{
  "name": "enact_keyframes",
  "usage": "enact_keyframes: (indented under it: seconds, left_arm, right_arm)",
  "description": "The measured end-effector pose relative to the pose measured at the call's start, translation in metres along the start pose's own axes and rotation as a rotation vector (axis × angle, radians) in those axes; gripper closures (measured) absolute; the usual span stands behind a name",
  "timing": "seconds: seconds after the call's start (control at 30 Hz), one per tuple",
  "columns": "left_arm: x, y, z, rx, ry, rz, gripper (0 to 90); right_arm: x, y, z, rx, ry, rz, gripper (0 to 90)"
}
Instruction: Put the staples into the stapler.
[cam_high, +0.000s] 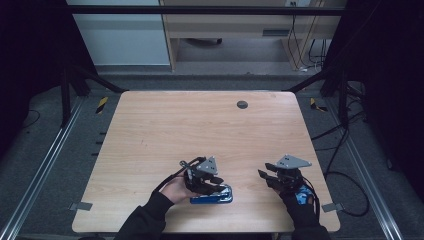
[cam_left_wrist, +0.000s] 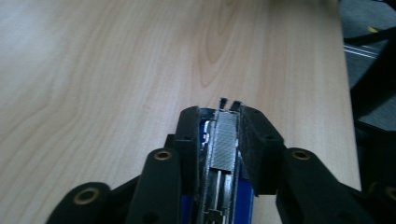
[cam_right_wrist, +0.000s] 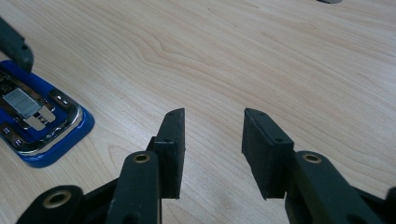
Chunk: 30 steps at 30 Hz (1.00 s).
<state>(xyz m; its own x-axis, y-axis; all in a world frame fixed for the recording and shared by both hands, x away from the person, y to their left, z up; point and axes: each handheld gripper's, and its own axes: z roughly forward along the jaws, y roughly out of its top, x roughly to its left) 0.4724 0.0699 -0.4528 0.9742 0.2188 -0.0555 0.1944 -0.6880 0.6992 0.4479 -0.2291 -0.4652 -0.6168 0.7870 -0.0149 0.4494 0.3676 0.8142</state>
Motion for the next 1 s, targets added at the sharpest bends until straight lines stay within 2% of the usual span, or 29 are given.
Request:
enact_keyframes:
  seconds: [0.27, 0.33, 0.5, 0.6, 0.67, 0.83, 1.0]
  left_arm:
    - [0.001, -0.001, -0.014, -0.053, 0.096, -0.058, 59.7]
    - [0.001, -0.002, -0.020, -0.053, 0.118, -0.061, 58.6]
    - [0.002, -0.010, -0.036, -0.091, 0.185, -0.104, 55.8]
    - [0.003, -0.016, -0.047, -0.121, 0.245, -0.120, 53.2]
    - [0.005, -0.021, -0.054, -0.143, 0.267, -0.152, 53.2]
    - [0.009, -0.034, -0.072, -0.178, 0.334, -0.199, 53.2]
    - [0.010, -0.051, -0.091, -0.218, 0.424, -0.248, 52.8]
  right_arm:
    - [0.002, 0.001, 0.000, -0.007, 0.010, -0.005, 60.4]
    - [0.003, 0.001, 0.000, -0.011, 0.015, -0.007, 60.7]
    - [0.008, 0.003, 0.000, -0.021, 0.036, -0.014, 63.2]
    - [0.012, 0.005, 0.000, -0.029, 0.054, -0.021, 64.5]
    - [0.014, 0.007, 0.001, -0.031, 0.068, -0.024, 65.8]
    - [0.022, 0.009, 0.002, -0.036, 0.109, -0.027, 70.3]
    - [0.031, 0.012, 0.003, -0.040, 0.136, -0.037, 71.7]
